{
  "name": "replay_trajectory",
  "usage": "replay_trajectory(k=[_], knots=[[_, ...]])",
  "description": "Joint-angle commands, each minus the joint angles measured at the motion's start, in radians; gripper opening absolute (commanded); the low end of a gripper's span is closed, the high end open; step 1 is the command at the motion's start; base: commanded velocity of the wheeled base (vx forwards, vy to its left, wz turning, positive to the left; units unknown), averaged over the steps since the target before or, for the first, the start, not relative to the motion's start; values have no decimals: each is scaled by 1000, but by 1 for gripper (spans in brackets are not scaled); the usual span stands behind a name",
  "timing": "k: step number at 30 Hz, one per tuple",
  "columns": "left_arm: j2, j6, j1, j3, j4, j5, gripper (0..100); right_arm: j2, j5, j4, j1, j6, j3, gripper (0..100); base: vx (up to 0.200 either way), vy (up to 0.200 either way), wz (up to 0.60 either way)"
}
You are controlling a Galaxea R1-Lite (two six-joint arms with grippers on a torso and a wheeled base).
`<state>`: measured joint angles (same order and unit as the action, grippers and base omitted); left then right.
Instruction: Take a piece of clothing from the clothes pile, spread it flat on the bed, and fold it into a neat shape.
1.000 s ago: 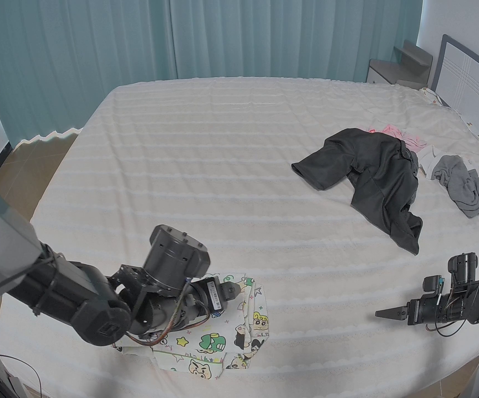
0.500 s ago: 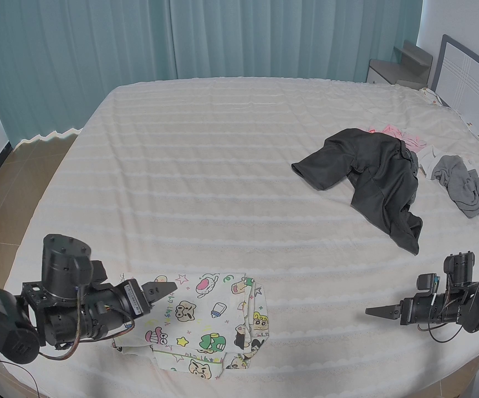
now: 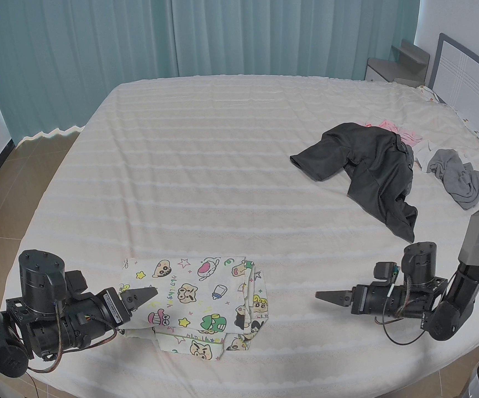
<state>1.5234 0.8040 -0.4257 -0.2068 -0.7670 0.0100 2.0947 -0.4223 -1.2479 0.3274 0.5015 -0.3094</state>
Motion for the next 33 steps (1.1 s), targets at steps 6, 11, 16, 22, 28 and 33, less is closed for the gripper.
replay_trajectory(k=[6,11,16,22,28,33], knots=[[0,-6,51,76,-173,11,100,79,34,42,171,31,-177,100,0,0,0],[43,-6,62,106,-241,31,100,79,77,150,213,31,-255,100,0,80,0],[61,-5,105,112,-262,74,100,79,97,163,251,29,-278,100,0,200,0],[110,-6,116,110,-265,82,100,77,97,171,268,31,-286,100,0,200,0],[123,-6,120,106,-265,82,100,81,96,171,275,31,-281,100,0,200,0],[127,-6,130,107,-265,82,100,82,99,173,280,31,-264,100,0,80,0]])
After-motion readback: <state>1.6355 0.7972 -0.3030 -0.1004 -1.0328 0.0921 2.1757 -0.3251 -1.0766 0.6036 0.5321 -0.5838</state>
